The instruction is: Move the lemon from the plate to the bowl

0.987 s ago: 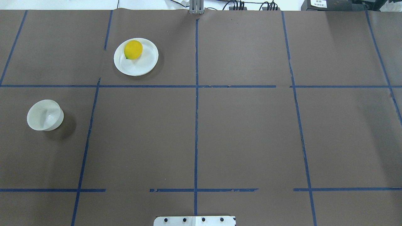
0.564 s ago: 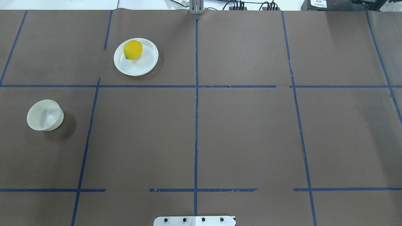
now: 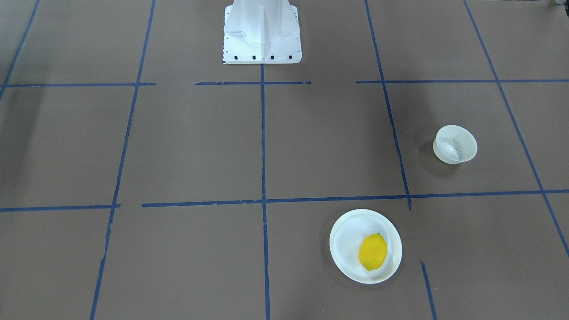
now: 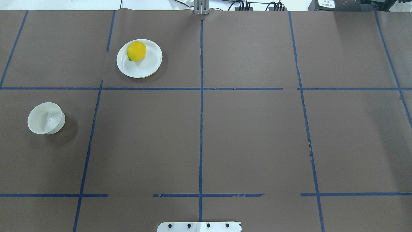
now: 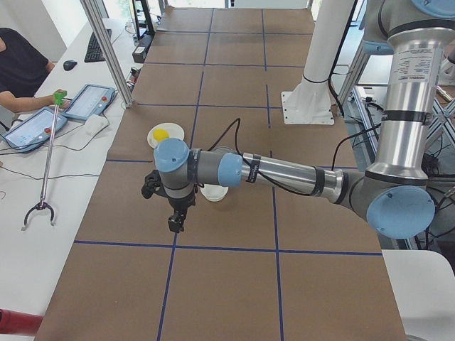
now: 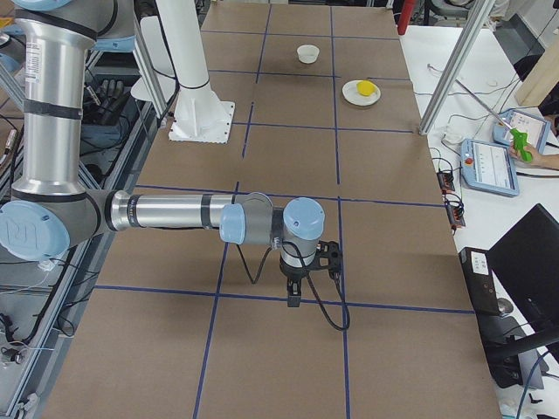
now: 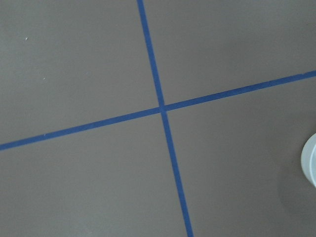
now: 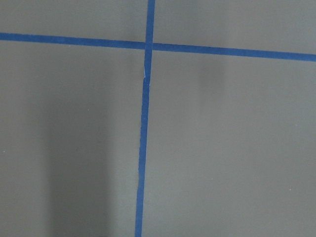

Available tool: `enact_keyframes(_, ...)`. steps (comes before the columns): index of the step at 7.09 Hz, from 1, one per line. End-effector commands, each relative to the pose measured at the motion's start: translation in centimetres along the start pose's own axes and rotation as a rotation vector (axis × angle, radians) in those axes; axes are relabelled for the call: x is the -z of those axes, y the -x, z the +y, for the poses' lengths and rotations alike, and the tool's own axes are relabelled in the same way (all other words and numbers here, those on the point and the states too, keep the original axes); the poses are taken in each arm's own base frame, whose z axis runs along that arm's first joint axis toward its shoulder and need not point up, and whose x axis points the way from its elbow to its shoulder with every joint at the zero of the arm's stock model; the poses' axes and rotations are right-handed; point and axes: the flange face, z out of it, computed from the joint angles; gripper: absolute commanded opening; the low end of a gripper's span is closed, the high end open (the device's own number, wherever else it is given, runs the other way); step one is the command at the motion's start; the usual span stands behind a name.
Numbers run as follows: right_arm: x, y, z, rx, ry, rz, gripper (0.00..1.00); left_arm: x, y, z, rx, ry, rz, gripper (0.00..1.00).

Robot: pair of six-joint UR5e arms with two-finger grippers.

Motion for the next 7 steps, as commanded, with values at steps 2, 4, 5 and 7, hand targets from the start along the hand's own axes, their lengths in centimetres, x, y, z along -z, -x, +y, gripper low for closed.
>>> enact_keyframes(2,0.0,0.0,0.0,0.000,0.000,0.000,1.00,-1.0,-15.8,-8.1,-0.039,-0.027,0.026,1.00)
enact_keyframes(4,0.0,0.0,0.0,0.000,0.000,0.000,1.00,-4.1,-27.1,-13.9,-0.001,0.008,0.063,1.00)
enact_keyframes(5,0.0,0.0,0.0,0.000,0.000,0.000,1.00,-4.9,-30.6,-17.8,0.061,0.019,0.077,1.00)
enact_keyframes(7,0.1,0.0,-0.1,0.001,-0.001,0.000,1.00,-7.1,-34.1,-26.1,0.134,0.016,0.092,1.00)
